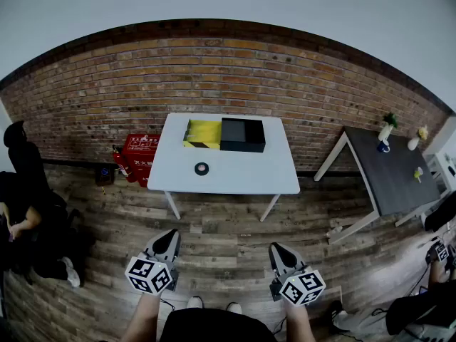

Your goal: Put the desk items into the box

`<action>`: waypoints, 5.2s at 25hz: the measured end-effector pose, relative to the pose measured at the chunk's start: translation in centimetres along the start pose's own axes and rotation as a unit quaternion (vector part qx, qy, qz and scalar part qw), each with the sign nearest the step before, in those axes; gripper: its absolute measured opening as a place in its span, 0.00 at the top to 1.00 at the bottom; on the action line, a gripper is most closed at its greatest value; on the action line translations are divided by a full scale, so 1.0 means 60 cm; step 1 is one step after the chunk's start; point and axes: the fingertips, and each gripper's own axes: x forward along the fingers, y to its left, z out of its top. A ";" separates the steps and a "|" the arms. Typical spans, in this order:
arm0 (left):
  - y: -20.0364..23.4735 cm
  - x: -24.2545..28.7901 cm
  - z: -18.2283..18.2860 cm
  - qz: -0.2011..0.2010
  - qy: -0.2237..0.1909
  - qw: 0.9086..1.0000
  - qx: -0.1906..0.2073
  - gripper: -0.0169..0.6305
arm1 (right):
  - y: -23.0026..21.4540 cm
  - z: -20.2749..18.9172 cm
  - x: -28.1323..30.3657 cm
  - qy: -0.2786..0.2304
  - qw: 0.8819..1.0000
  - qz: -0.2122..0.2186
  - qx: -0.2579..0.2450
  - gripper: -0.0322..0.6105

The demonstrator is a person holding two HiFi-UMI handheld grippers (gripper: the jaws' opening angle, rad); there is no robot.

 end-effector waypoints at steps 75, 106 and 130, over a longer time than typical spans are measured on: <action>0.156 0.303 0.042 -0.030 0.020 0.999 0.018 0.95 | -0.066 0.054 0.346 0.030 0.997 0.052 -0.044 0.92; 0.311 0.509 0.098 0.036 0.035 0.999 0.008 0.95 | -0.181 0.098 0.662 0.080 0.985 0.147 -0.041 0.92; 0.349 0.608 0.027 0.149 0.093 0.984 -0.020 0.95 | -0.255 0.081 0.824 0.147 0.950 0.272 -0.034 0.92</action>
